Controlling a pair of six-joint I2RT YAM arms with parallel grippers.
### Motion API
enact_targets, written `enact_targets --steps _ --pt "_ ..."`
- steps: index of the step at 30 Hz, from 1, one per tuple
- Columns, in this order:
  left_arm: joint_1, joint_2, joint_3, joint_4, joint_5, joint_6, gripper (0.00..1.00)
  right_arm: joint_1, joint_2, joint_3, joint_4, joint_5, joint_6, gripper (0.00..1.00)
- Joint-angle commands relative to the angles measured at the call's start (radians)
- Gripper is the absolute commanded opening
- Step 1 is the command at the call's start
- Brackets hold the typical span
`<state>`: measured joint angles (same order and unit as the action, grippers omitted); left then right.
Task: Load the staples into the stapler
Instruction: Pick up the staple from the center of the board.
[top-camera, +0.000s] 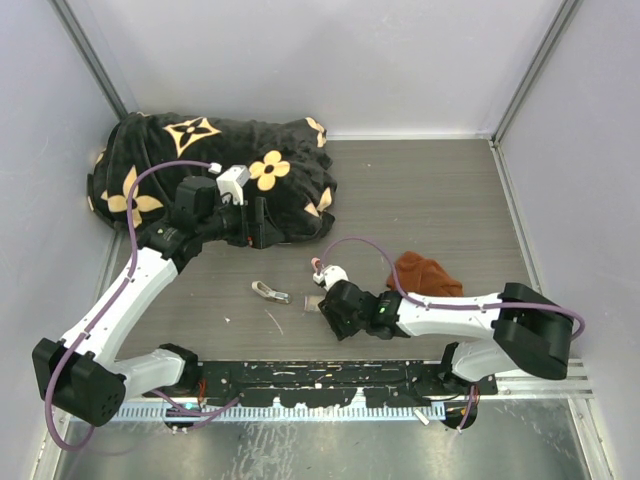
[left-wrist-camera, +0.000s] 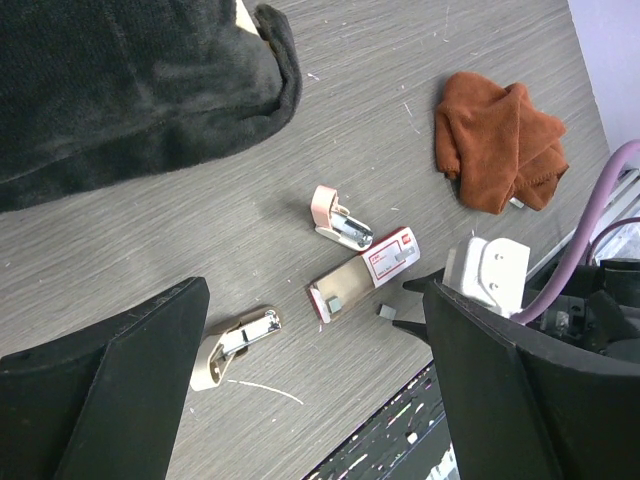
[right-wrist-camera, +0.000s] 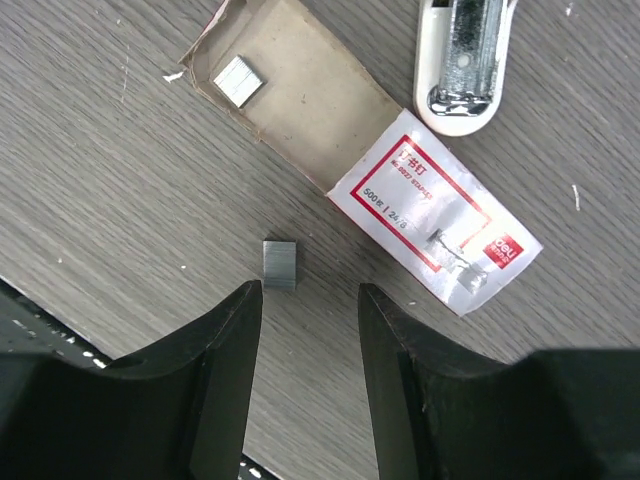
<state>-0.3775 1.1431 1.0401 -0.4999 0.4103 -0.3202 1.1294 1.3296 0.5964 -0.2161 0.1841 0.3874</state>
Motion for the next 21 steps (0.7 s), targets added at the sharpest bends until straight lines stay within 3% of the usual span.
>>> enact_targets --steps 1,8,21 --pt "0.004 -0.020 0.000 0.020 0.002 0.016 0.91 0.035 0.035 0.064 0.004 0.083 -0.051 0.49" --pt "0.005 -0.020 0.000 0.019 0.005 0.014 0.91 0.047 0.051 0.071 0.023 0.074 -0.056 0.47" --pt "0.006 -0.028 0.001 0.018 0.001 0.017 0.91 0.047 0.098 0.074 0.040 0.059 -0.048 0.32"
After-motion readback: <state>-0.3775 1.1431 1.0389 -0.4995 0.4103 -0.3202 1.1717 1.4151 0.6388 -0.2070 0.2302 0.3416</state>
